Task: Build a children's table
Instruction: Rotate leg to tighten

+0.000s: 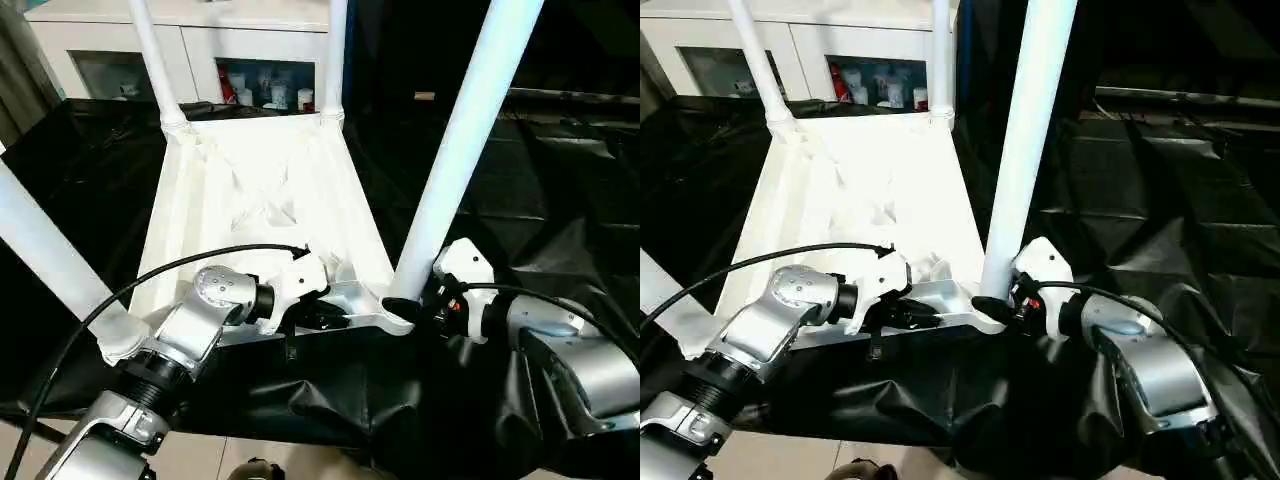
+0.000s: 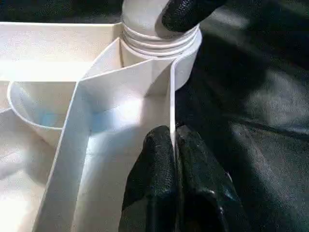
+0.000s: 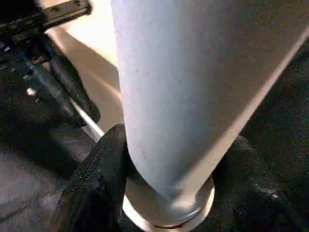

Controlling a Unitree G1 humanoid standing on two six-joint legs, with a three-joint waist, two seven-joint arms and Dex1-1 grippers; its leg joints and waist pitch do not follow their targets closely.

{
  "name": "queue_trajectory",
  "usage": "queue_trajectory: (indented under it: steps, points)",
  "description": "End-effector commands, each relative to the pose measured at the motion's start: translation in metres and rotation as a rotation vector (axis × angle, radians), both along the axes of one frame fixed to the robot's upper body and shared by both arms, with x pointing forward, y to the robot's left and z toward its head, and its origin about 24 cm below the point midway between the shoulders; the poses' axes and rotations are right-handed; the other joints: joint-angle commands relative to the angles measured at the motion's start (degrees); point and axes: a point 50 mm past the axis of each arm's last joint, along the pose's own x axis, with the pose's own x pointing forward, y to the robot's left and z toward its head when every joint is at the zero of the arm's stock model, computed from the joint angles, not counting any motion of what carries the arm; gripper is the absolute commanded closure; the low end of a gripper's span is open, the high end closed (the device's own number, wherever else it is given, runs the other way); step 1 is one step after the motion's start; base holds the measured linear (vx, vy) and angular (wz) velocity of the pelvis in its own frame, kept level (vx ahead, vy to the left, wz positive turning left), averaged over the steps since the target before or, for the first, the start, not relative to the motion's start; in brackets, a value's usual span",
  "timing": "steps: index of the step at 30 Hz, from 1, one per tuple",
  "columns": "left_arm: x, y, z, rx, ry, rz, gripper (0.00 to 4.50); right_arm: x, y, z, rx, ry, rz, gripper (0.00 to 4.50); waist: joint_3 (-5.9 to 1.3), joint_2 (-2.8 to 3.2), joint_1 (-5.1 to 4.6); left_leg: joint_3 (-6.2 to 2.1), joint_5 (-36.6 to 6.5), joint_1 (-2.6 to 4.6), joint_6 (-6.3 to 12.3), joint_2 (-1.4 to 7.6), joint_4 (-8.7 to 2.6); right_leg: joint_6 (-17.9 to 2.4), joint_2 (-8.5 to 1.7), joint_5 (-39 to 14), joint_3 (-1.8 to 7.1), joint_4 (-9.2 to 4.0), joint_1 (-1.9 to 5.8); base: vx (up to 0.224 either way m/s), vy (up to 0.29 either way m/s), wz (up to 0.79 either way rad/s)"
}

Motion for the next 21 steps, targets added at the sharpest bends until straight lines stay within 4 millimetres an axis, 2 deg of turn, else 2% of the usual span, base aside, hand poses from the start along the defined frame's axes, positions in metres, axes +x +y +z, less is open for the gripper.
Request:
queue_trajectory:
  steps: [1, 2, 3, 4, 5, 6, 7, 8, 9, 11, 12, 13, 14, 15, 17, 18, 20, 21]
  points:
    - [0.009, -0.013, 0.003, -0.005, -0.030, 0.075, 4.50, -0.002, 0.005, -0.021, 0.012, 0.069, -0.073, 2.41, -2.70, -0.77, -0.46, -2.54, -19.1, 2.11, -1.03, 4.77, -4.94, -11.5, -5.21, -21.0, 2.95, -5.49, 0.59, 0.000, 0.000, 0.00]
    - [0.009, -0.013, 0.003, -0.005, -0.030, 0.075, 4.50, -0.002, 0.005, -0.021, 0.012, 0.069, -0.073, 2.41, -2.72, -0.82, -0.46, -2.65, -19.8, 2.25, -1.45, 4.74, -4.89, -11.2, -5.29, -22.4, 2.95, -5.60, 0.52, 0.000, 0.000, 0.00]
    - [0.013, -0.016, 0.002, -0.006, -0.037, 0.111, 4.50, 0.000, 0.006, -0.023, 0.023, 0.063, -0.113, 2.41, -2.76, -0.94, -0.50, -2.86, -20.1, 2.09, -1.85, 4.70, -4.97, -10.3, -5.39, -24.2, 2.91, -5.73, 0.80, 0.000, 0.000, 0.00]
    - [0.016, -0.018, 0.002, -0.006, -0.040, 0.155, 4.50, 0.002, 0.008, -0.025, 0.041, 0.061, -0.160, 2.41, -2.76, -0.85, -0.56, -2.83, -20.4, 2.18, -1.95, 4.74, -5.01, -10.1, -5.38, -24.7, 3.02, -5.83, 0.47, 0.000, 0.000, 0.00]
    - [0.020, -0.021, 0.001, -0.002, -0.046, 0.194, 4.50, 0.005, 0.010, -0.028, 0.053, 0.059, -0.210, 2.41, -2.64, -1.02, -0.69, -2.87, -21.6, 2.34, -2.45, 4.67, -4.96, -9.7, -5.39, -26.1, 3.01, -6.11, 0.21, 0.000, 0.000, 0.00]
    - [0.020, -0.021, 0.001, -0.002, -0.046, 0.194, 4.50, 0.005, 0.010, -0.028, 0.053, 0.059, -0.210, 2.41, -2.60, -1.04, -0.77, -2.94, -21.8, 2.34, -2.60, 4.55, -4.97, -9.4, -5.42, -27.2, 2.94, -6.18, 0.21, 0.000, 0.000, 0.00]
    - [0.029, -0.028, 0.000, -0.001, -0.048, 0.311, 4.50, 0.011, 0.014, -0.035, 0.080, 0.073, -0.351, 2.41, -2.63, -1.01, -0.79, -3.01, -21.9, 2.24, -2.59, 4.51, -5.03, -8.8, -5.49, -28.2, 3.01, -6.28, 0.13, 0.000, 0.000, 0.00]
    - [0.035, -0.033, -0.001, -0.002, -0.049, 0.386, 4.50, 0.016, 0.016, -0.041, 0.085, 0.084, -0.465, 2.43, -2.51, -0.97, -0.88, -2.94, -23.2, 2.71, -3.16, 4.49, -4.93, -8.7, -5.37, -29.1, 2.99, -6.56, -0.45, 0.000, 0.000, 0.00]
    - [0.037, -0.036, -0.001, -0.004, -0.049, 0.424, 4.50, 0.019, 0.018, -0.045, 0.083, 0.091, -0.526, 2.43, -2.29, -1.00, -1.19, -3.24, -26.0, 3.19, -4.19, 4.27, -4.86, -8.0, -5.38, -32.8, 2.69, -6.94, -0.75, 0.000, 0.000, 0.00]
    - [0.039, -0.043, -0.001, -0.009, -0.044, 0.462, 4.50, 0.023, 0.021, -0.050, 0.096, 0.113, -0.608, 2.43, -2.23, -0.91, -1.40, -3.76, -27.4, 3.04, -4.50, 4.23, -5.14, -6.2, -5.53, -35.4, 2.41, -7.32, -0.47, 0.000, 0.000, 0.00]
    - [0.043, -0.053, 0.000, -0.011, -0.056, 0.515, 4.50, 0.029, 0.030, -0.056, 0.091, 0.134, -0.671, 2.43, -2.32, -0.78, -1.43, -3.82, -27.7, 3.08, -4.72, 4.33, -5.28, -5.9, -5.48, -34.9, 2.33, -7.30, -0.36, 0.000, 0.000, 0.00]
    - [0.044, -0.057, 0.001, -0.010, -0.060, 0.526, 4.50, 0.032, 0.035, -0.056, 0.072, 0.122, -0.663, 2.43, -2.51, -0.62, -1.73, -4.03, -28.2, 2.85, -5.35, 4.33, -5.78, -5.7, -5.19, -31.4, 2.08, -7.17, -0.03, 0.000, 0.000, 0.00]
    - [0.045, -0.059, 0.002, -0.010, -0.067, 0.533, 4.50, 0.035, 0.037, -0.054, 0.078, 0.109, -0.665, 2.43, -2.51, -0.62, -1.73, -4.03, -28.2, 2.85, -5.35, 4.33, -5.78, -5.7, -5.19, -31.4, 2.08, -7.17, -0.03, 0.000, 0.000, 0.00]
    - [0.046, -0.061, 0.004, -0.010, -0.076, 0.534, 4.50, 0.038, 0.039, -0.051, 0.110, 0.110, -0.680, 2.43, -2.63, -0.53, -1.77, -3.91, -27.8, 2.73, -5.38, 4.38, -6.04, -5.9, -5.05, -28.0, 2.16, -7.04, 0.09, 0.000, 0.000, 0.00]
    - [0.047, -0.063, 0.006, -0.008, -0.092, 0.522, 4.50, 0.043, 0.043, -0.045, 0.143, 0.091, -0.672, 2.43, -2.83, -0.53, -1.73, -3.53, -26.0, 2.72, -4.64, 4.46, -6.29, -7.2, -4.98, -21.5, 2.42, -6.80, 0.17, 0.000, 0.000, 0.00]
    - [0.047, -0.063, 0.006, -0.007, -0.093, 0.522, 4.50, 0.043, 0.043, -0.044, 0.143, 0.089, -0.671, 2.43, -2.85, -0.44, -1.69, -3.50, -25.5, 2.68, -4.49, 4.47, -6.31, -7.5, -4.99, -20.3, 2.47, -6.70, 0.21, 0.000, 0.000, 0.00]
    - [0.048, -0.064, 0.008, -0.003, -0.114, 0.491, 4.50, 0.046, 0.051, -0.037, 0.157, 0.050, -0.618, 2.43, -2.86, -0.64, -1.78, -3.23, -24.4, 2.53, -3.74, 4.23, -6.22, -8.5, -4.97, -17.9, 2.66, -6.55, 0.31, 0.000, 0.000, 0.00]
    - [0.049, -0.063, 0.008, -0.001, -0.120, 0.482, 4.50, 0.047, 0.052, -0.036, 0.165, 0.037, -0.611, 2.10, -2.83, -0.73, -1.82, -3.15, -23.9, 2.51, -3.05, 4.20, -6.15, -8.9, -5.13, -17.9, 2.70, -6.56, 0.38, 0.000, 0.000, 0.00]
